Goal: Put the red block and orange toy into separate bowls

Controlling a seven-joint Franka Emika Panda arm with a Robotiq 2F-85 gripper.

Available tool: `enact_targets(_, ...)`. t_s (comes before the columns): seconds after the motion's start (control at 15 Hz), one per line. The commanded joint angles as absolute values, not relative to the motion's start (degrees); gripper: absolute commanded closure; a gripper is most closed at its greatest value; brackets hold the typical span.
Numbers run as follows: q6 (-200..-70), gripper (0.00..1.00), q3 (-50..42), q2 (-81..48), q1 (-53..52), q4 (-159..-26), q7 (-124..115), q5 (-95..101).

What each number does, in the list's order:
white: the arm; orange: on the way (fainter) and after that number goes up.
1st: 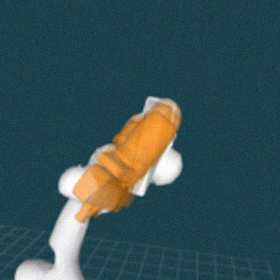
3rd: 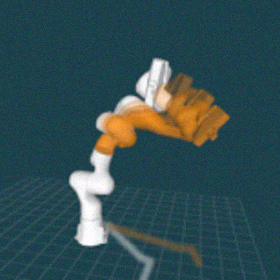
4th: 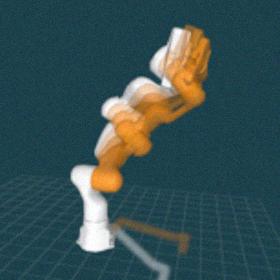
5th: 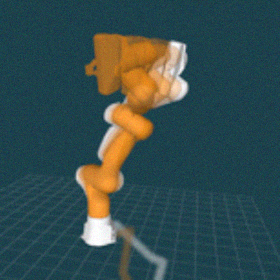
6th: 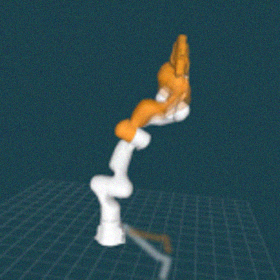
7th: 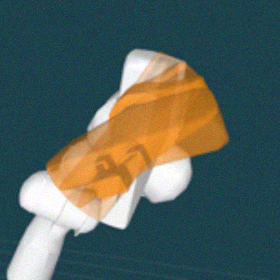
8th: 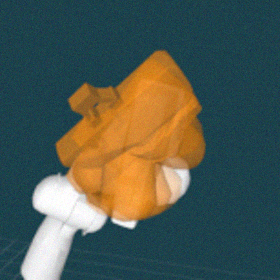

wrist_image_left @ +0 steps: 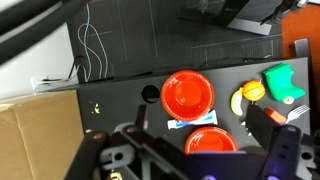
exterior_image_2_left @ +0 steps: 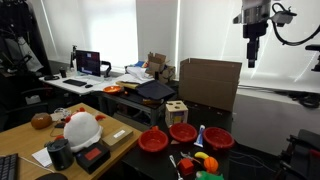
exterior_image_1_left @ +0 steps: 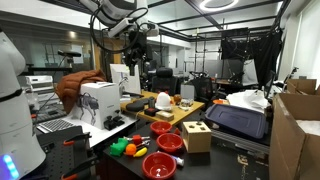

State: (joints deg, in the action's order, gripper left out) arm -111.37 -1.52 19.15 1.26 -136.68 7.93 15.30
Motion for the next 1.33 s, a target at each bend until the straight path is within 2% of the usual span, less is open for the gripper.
enact_targets(0.0, -112.82, 0.0, -0.78, 12.8, -0.68, -131.42, 10.24, 13.82)
enact_targets(0.47, -118.19, 0.0, 1.91, -3.62, -3.24, -119.74, 10.38, 7.67)
enact_targets(0.87, -117.86, 0.0, 4.95, -16.41, -3.37, -110.38, 14.34, -2.54)
enact_targets(1.27, -117.8, 0.0, 8.73, -24.58, -4.49, -106.01, 14.62, -5.89)
